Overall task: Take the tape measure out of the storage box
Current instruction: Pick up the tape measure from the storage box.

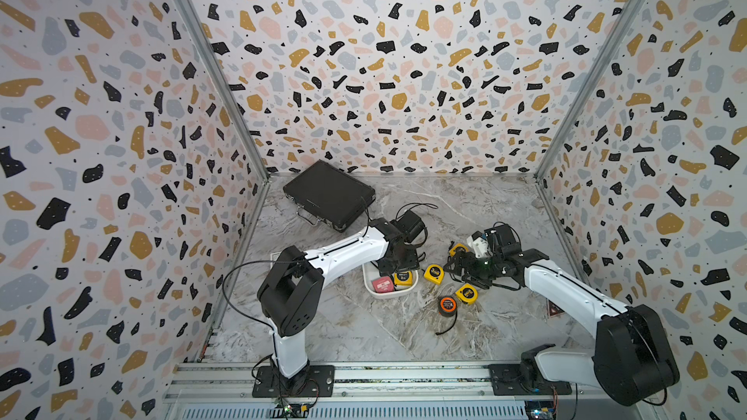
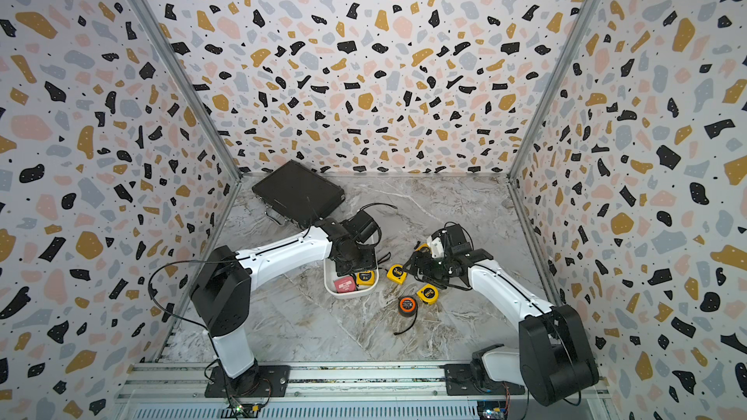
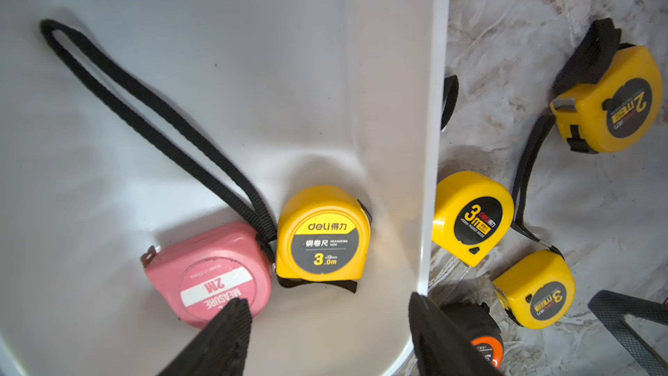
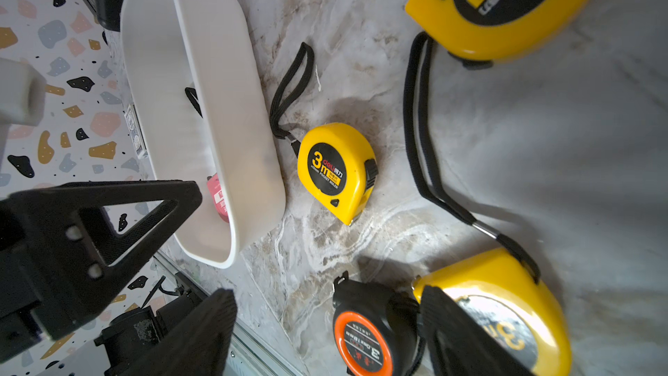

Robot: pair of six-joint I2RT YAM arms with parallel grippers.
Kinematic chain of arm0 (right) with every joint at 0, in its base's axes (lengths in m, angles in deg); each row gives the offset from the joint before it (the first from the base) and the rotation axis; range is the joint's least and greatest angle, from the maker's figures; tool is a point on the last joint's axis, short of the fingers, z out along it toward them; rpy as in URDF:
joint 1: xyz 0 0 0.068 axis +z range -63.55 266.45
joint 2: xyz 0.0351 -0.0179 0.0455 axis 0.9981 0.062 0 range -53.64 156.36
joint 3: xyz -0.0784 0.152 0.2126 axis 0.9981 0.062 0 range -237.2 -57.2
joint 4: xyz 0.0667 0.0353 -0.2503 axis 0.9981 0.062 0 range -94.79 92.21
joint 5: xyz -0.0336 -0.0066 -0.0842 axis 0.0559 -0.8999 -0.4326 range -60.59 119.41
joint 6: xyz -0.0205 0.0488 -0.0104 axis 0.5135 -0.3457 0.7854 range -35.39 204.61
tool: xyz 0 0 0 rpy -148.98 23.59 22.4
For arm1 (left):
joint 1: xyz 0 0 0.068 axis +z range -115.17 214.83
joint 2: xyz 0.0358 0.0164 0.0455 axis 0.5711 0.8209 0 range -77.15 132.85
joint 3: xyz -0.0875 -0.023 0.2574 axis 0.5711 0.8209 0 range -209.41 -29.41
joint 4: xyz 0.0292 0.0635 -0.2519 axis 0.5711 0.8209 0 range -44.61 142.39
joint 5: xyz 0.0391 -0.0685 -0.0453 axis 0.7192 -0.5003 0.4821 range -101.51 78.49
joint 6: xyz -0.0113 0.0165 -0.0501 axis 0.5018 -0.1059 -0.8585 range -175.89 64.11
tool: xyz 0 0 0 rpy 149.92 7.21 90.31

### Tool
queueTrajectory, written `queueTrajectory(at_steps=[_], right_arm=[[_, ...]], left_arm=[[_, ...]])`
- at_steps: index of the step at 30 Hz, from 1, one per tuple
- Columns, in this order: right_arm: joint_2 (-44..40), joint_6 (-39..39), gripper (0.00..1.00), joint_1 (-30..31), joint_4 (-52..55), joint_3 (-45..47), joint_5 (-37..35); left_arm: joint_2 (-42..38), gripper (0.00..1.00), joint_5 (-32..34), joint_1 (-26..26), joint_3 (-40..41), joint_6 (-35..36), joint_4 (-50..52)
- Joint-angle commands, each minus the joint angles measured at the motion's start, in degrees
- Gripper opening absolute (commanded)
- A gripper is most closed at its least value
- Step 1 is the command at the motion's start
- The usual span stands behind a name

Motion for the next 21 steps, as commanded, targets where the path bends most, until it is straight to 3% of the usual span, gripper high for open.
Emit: queueTrajectory(at_steps=[1, 21], right_arm=[[-1.1, 0.6, 0.85, -0.2, 0.5, -0.7, 0.3], [-1.1, -0.2, 0.86, -0.3, -1.6, -1.2, 1.5]], left_arm=[[1.9, 0.73, -1.7, 0.3, 0.4, 1.0, 0.3], [8.1, 0.73, -3.4, 0.7, -1.6, 2.0, -1.8]])
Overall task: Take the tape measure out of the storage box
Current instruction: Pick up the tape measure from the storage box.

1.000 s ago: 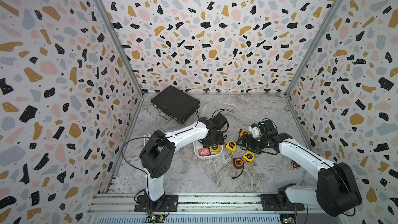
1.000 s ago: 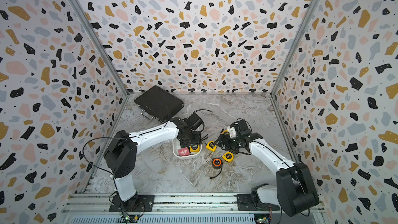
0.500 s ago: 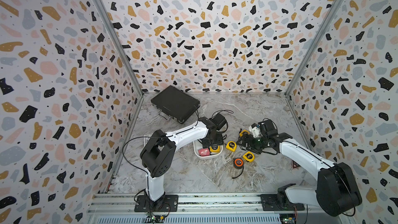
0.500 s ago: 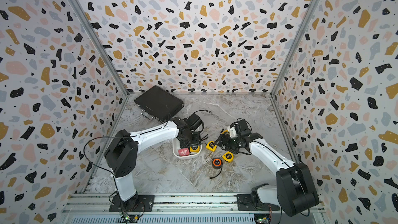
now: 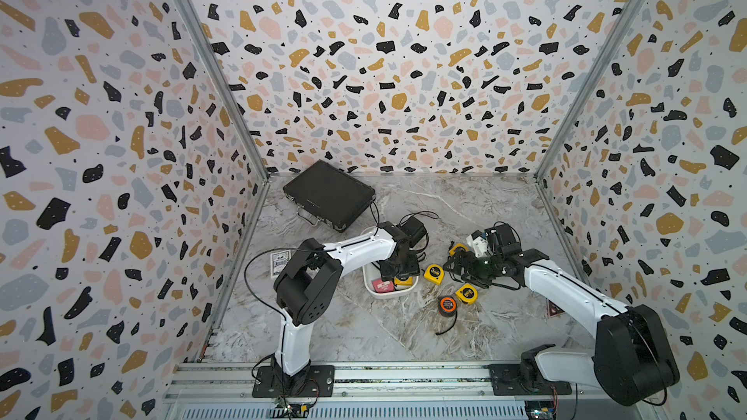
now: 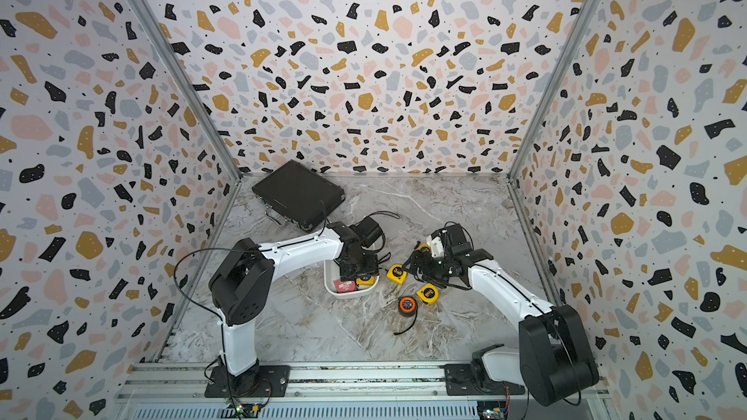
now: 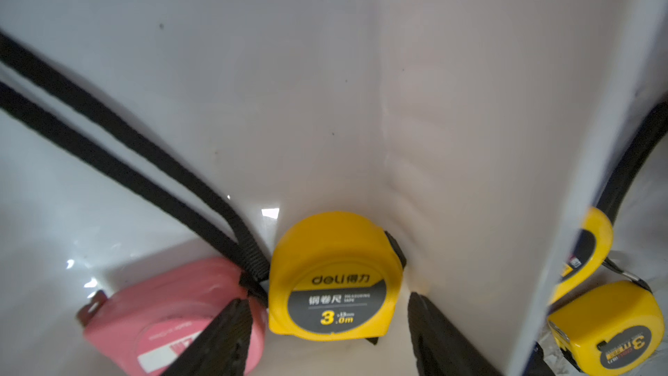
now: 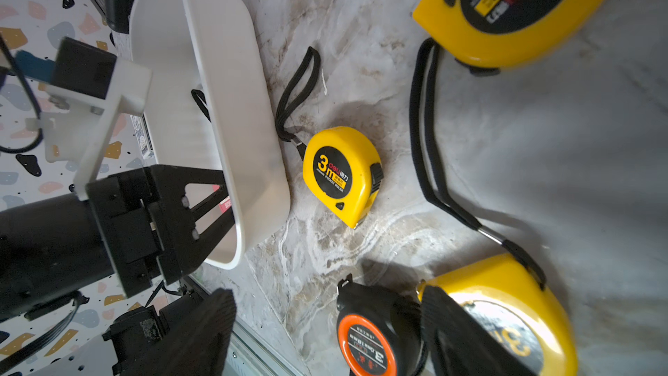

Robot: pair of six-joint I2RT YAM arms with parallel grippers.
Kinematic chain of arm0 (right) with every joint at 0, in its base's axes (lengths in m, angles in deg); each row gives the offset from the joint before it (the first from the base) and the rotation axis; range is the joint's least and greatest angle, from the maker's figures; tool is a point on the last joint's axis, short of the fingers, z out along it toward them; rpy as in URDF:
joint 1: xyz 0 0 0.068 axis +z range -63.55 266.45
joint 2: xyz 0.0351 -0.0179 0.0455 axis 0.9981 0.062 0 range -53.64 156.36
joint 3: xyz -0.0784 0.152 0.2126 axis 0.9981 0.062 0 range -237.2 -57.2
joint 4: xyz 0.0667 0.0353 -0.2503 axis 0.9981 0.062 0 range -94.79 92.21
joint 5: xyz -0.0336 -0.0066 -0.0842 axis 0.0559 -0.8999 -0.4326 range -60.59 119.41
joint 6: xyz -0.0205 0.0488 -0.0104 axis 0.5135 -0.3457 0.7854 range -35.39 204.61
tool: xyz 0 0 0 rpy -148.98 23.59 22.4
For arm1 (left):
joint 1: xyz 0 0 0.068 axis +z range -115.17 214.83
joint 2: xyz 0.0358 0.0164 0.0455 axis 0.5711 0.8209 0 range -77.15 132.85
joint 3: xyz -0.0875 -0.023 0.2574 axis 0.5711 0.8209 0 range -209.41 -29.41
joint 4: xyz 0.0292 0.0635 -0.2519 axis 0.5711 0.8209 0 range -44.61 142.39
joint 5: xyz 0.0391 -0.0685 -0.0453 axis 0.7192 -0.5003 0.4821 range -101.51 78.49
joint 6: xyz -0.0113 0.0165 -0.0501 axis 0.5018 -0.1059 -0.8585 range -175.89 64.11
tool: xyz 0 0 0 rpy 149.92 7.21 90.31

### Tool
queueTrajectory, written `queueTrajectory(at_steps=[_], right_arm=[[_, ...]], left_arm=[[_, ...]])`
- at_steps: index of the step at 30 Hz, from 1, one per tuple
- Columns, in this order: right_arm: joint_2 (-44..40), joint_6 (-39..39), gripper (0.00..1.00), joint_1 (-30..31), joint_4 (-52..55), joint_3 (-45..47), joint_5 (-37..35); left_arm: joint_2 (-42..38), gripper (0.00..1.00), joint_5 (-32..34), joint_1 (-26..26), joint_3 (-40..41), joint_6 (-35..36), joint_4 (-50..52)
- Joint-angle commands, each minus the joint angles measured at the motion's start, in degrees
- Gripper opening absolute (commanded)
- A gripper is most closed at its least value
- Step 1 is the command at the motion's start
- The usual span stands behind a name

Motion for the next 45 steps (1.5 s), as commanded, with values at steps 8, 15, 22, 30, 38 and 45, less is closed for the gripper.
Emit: queueTrajectory(at_steps=[8, 15, 22, 30, 38, 45], right_arm=[[-1.1, 0.0, 0.86, -0.2, -0.5, -2.0, 1.1], [-1.4, -0.3, 0.86, -0.2, -0.8, -2.0, 0.9], [-1.9, -0.6, 0.87, -0.2, -1.1, -1.7, 0.9], [-1.8, -1.4, 0.87, -0.2, -2.0, -2.0, 1.0], [-1.3, -2.1, 0.87, -0.2, -2.9, -1.8, 0.9], [-1.0, -2.4, 0.87, -0.2, -3.2, -2.0, 0.7]], left_arm=[[2.2, 0.69, -0.9, 0.4, -1.5, 1.1, -0.5], [3.3, 0.67, 0.2, 0.4, -1.9, 1.2, 1.2], [1.0, 0.67, 2.2, 1.0, -1.1, 0.9, 1.8], [1.9, 0.74, 1.4, 1.0, -2.8, 2.7, 4.1], [3.5, 0.71, 0.3, 1.0, -3.6, 4.2, 5.2], [4.7, 0.71, -1.0, 1.0, -4.0, 4.7, 5.0]])
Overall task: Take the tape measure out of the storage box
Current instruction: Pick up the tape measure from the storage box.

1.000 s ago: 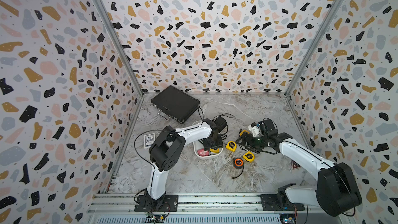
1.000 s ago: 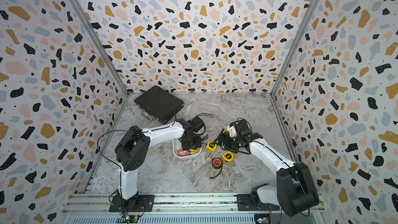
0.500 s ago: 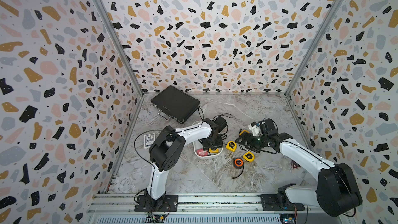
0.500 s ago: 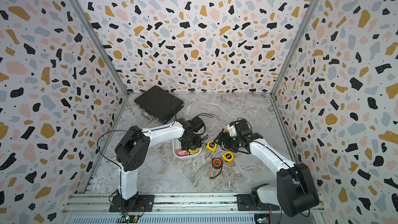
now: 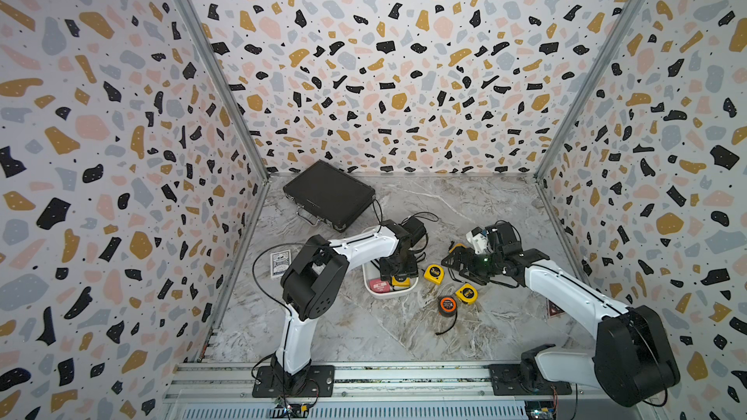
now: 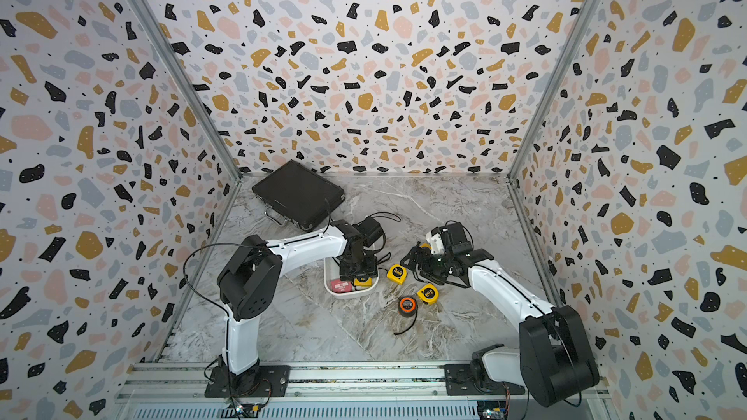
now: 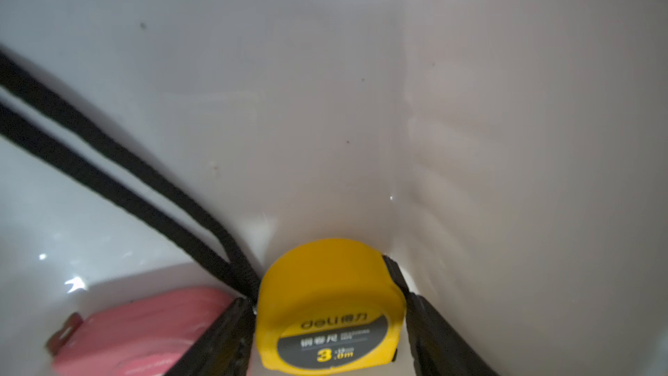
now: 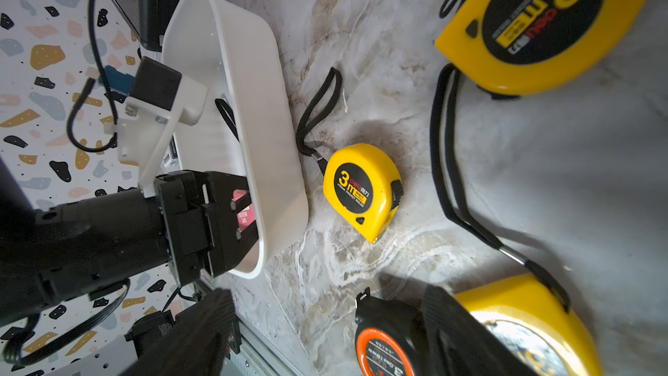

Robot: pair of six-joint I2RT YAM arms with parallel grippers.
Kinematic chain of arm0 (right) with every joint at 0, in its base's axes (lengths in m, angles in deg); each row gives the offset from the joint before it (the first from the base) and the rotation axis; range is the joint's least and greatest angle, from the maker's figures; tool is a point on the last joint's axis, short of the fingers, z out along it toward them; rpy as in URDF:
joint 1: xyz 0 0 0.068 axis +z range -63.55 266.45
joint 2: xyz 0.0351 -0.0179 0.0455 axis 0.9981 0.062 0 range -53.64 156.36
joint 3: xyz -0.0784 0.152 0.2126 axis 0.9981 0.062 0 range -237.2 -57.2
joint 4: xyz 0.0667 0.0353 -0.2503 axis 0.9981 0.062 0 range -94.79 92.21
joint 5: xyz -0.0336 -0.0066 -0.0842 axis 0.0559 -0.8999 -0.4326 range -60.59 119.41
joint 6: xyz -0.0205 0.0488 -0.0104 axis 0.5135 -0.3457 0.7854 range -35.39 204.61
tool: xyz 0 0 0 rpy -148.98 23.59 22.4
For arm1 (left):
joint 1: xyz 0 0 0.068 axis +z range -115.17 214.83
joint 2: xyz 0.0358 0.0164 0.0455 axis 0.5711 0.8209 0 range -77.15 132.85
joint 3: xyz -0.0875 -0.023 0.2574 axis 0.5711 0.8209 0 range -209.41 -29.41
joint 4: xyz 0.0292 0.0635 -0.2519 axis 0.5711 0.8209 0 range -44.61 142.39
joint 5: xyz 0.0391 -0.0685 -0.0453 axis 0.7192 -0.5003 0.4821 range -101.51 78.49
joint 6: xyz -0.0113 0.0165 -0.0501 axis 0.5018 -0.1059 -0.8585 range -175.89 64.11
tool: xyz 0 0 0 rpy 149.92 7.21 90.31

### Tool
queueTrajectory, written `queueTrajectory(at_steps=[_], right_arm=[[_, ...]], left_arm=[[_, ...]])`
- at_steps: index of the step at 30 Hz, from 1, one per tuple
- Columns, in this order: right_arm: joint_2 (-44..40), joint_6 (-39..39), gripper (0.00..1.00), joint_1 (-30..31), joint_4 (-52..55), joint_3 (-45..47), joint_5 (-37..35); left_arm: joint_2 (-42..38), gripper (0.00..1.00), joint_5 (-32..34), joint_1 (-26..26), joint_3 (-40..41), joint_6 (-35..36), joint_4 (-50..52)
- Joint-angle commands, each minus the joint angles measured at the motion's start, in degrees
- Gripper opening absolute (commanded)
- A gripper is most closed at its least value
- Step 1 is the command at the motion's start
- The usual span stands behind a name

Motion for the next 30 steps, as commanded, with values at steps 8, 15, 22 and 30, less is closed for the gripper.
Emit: queueTrajectory(at_steps=[8, 15, 22, 30], right_arm=[[-0.2, -0.7, 0.87, -0.2, -0.8, -2.3, 0.0], [0.3, -1.1, 0.87, -0.2, -1.5, -2.4, 0.1], [0.1, -1.2, 0.87, -0.2, -1.7, -2.5, 0.4], [-0.4, -1.4, 0.87, -0.2, -1.7, -2.5, 0.5]], left_arm=[[2.5, 0.71, -1.7, 0.2, -1.9, 1.4, 1.8], [3.9, 0.66, -2.7, 0.2, -2.4, 2.0, 2.2], [4.2, 0.50, -3.4, 0.2, -2.8, 2.7, 2.4], [3.0, 0.07, -3.7, 0.2, -2.4, 2.7, 2.5]])
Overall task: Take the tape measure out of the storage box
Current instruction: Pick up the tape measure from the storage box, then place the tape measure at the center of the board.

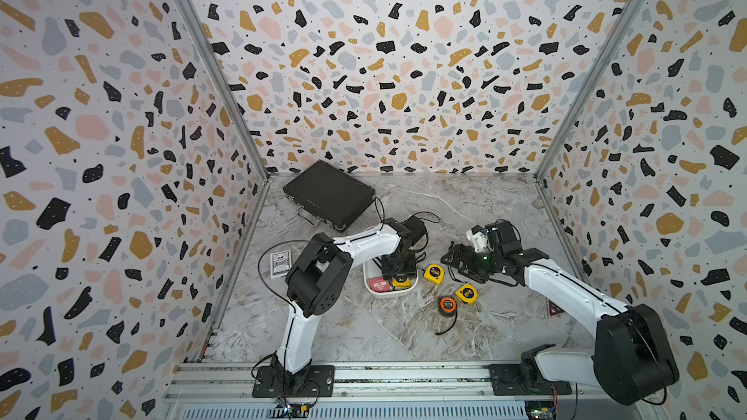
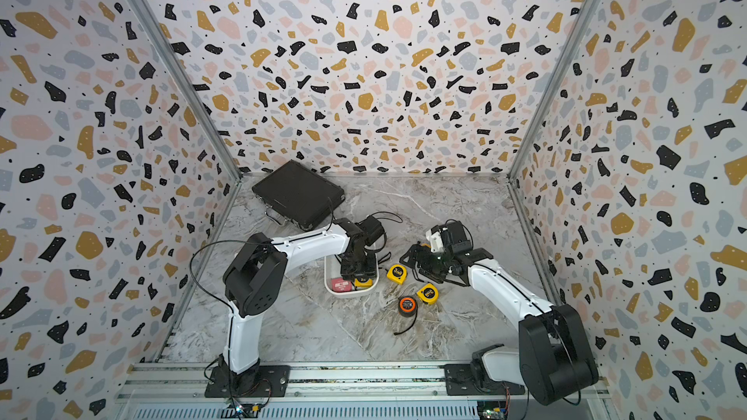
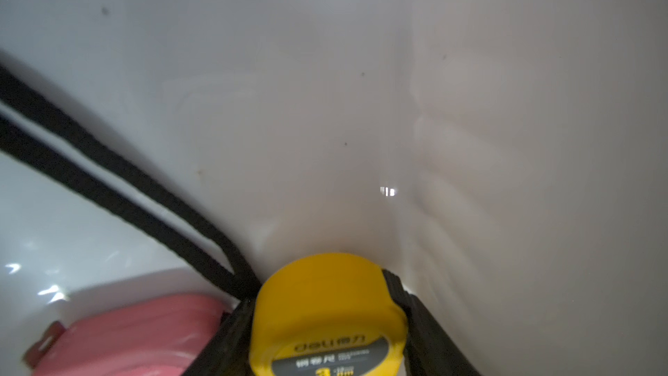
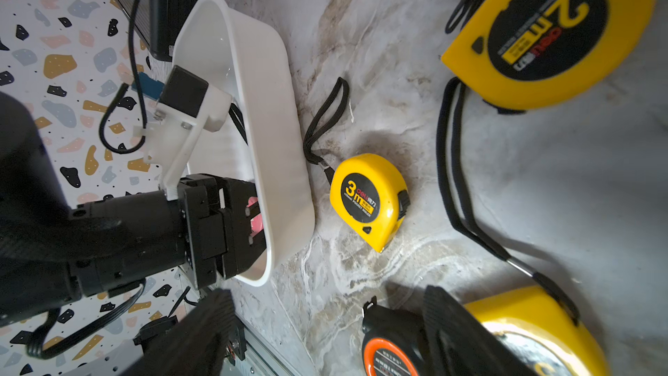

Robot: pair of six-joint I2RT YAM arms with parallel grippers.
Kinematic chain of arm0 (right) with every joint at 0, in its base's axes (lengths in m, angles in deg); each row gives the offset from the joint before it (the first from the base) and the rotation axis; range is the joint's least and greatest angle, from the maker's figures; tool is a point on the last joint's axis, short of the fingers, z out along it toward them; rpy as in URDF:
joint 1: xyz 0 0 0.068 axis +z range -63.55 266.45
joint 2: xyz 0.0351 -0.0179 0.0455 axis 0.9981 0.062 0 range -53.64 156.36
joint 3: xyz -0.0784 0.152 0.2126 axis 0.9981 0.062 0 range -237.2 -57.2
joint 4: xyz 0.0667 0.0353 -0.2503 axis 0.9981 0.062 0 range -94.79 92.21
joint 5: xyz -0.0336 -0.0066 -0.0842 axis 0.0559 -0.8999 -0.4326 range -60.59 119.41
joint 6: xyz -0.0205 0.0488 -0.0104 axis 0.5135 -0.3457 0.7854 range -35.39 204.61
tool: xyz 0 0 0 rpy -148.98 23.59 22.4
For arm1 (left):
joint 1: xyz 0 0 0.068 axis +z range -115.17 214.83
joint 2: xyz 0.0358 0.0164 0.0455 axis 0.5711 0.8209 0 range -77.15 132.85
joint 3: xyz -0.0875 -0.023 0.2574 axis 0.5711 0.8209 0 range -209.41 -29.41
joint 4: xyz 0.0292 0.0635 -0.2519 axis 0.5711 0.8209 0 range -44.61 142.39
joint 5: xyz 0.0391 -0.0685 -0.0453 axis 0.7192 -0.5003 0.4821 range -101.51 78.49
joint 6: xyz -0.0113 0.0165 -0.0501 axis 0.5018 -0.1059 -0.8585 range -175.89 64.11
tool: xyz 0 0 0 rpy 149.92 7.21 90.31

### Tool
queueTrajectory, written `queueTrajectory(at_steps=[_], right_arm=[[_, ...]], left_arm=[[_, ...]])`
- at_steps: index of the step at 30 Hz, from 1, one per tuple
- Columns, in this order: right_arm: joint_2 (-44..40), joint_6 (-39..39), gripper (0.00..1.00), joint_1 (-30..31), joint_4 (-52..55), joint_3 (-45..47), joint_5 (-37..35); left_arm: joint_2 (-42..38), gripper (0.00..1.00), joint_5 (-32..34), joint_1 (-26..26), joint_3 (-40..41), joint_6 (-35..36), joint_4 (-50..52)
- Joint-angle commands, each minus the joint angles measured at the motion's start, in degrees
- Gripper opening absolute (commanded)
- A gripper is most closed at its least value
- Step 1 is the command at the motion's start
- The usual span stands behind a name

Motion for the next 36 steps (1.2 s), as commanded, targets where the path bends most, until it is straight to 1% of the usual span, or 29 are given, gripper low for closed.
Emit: queueTrajectory(at_steps=[1, 2, 3, 8, 15, 17, 18, 27, 32, 36], right_arm=[[-0.9, -0.3, 0.87, -0.2, -0.2, -2.2, 0.4], [-1.1, -0.4, 0.87, -0.2, -0.2, -2.0, 0.4], [-1.3, -0.4, 0.87, -0.2, -0.3, -1.9, 0.4], [-2.2, -0.7, 0.87, -0.2, -0.7, -1.3, 0.7], [-3.6, -0.9, 0.87, 0.0, -1.2, -0.1, 1.3], [-4.0, -1.0, 0.87, 0.1, -1.4, 0.2, 1.4], [-4.3, -1.0, 0.87, 0.1, -1.4, 0.3, 1.5], [-7.9, -1.4, 0.87, 0.9, -3.7, 1.6, 2.3], [-12.6, -2.0, 0.88, 2.3, -6.5, 3.8, 1.2], [-16.5, -2.4, 0.88, 3.5, -9.0, 5.0, 0.0]], left_arm=[[0.3, 0.04, -0.7, -0.1, 0.0, 0.4, 0.7], [-0.3, 0.00, -0.2, 0.0, 0.0, 0.2, 0.8], [-0.9, 0.00, 0.3, 0.0, 0.1, -0.1, 1.0], [-4.9, 0.00, 2.9, 0.7, 0.5, -1.8, 1.5], [-9.9, 0.00, 4.1, 1.6, 0.8, -3.7, 2.1], [-11.3, 0.00, 3.9, 1.6, 0.7, -3.7, 2.3], [-11.9, 0.00, 3.8, 1.7, 0.7, -5.6, 2.4], [-18.1, 0.00, 2.1, 1.7, -1.5, -10.2, 3.0], [-20.4, 0.00, -0.6, 1.5, -4.4, -15.5, 0.7], [-20.0, 0.00, -1.2, 0.5, -8.2, -18.8, -0.7]])
